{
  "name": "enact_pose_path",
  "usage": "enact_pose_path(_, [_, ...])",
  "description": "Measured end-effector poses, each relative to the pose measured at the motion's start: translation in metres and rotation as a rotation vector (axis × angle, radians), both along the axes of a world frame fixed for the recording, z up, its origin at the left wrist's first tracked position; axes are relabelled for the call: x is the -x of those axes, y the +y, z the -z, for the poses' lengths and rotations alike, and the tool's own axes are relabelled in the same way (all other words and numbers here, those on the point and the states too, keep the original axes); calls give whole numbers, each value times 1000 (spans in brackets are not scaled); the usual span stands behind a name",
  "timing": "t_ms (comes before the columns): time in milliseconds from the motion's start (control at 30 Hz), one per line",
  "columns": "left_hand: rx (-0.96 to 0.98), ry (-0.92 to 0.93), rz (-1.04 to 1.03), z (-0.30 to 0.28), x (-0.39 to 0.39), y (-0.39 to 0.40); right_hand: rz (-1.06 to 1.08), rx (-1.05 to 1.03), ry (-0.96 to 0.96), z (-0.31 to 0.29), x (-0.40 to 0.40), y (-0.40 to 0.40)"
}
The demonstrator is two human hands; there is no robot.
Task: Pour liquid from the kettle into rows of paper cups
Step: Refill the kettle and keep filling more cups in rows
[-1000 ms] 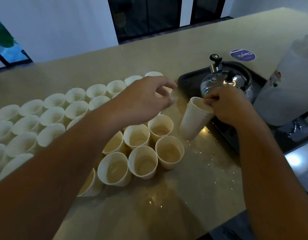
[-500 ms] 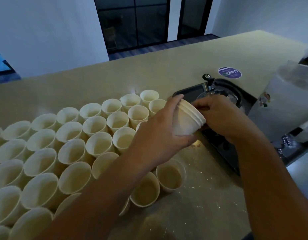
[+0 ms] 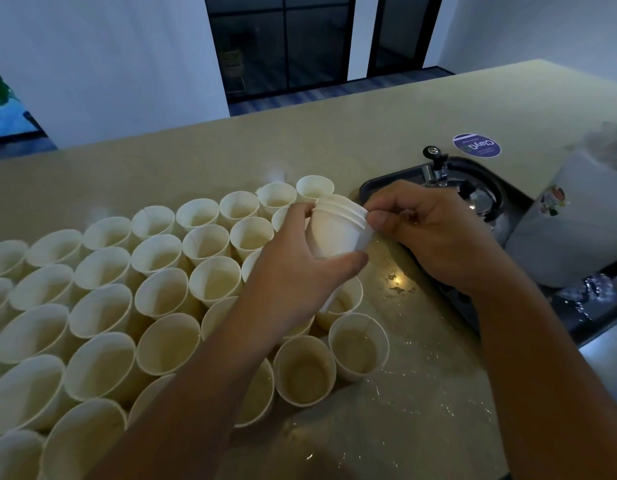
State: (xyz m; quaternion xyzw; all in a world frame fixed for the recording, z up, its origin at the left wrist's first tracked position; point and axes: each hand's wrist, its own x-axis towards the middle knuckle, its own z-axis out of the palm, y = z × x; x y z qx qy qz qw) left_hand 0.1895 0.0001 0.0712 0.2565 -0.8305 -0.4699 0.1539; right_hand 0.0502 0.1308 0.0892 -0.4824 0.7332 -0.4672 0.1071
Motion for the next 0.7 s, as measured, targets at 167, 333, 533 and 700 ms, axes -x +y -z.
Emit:
enact_pose_path(167, [-43,40,2,-3,0,4,58,22,60,0,-2,-3])
enact_pose_path(333, [-44,42,-3,-4,-7,3,298,172,90,-6,10,4])
enact_pose_path(533, [-139,180,-111,-4,-19,-8,507,211,272,1,34,14])
enact_pose_path(700, [-110,259,-176,-3,-23,-12,349,-201,270,41,32,8])
